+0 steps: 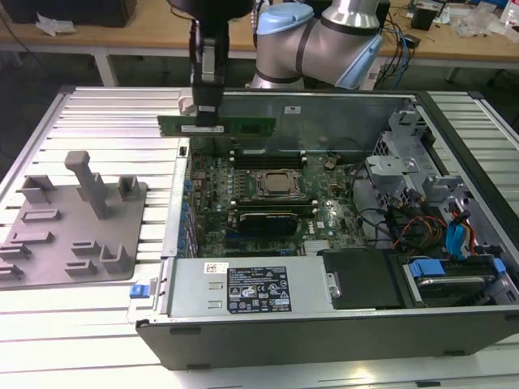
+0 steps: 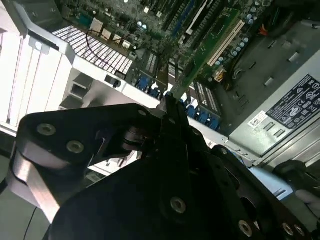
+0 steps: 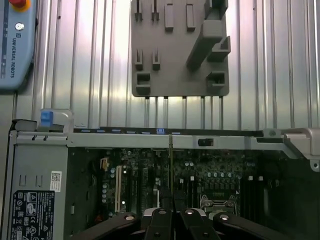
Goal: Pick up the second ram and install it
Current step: 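Pick up the second ram and move it above second insertion slot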
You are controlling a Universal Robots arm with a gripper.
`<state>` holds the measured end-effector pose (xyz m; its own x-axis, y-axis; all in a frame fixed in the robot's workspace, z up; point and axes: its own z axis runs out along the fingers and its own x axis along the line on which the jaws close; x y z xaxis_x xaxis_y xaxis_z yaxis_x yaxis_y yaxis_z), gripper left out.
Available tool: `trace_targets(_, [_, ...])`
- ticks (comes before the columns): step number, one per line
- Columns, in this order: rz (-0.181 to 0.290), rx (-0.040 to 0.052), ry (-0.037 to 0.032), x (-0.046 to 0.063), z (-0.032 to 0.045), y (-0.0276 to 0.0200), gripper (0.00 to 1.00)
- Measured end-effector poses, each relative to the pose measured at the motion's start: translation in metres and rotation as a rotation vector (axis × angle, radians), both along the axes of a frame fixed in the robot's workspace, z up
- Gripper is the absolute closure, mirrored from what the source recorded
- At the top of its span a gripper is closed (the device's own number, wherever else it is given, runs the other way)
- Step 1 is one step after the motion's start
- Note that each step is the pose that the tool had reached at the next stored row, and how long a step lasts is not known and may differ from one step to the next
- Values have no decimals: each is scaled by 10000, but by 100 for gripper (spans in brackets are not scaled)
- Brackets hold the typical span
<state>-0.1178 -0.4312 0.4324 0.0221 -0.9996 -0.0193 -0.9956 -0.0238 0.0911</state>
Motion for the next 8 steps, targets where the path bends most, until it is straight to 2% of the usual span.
trace_targets(3, [-9, 1, 38, 189, -36, 27, 90])
trace_targets(5, [-12, 0, 50, 249, -48, 38, 90])
trace_targets(7, [-11, 1, 62, 348, -77, 78, 90])
trace_targets(8, [-13, 1, 61, 355, -96, 86, 90])
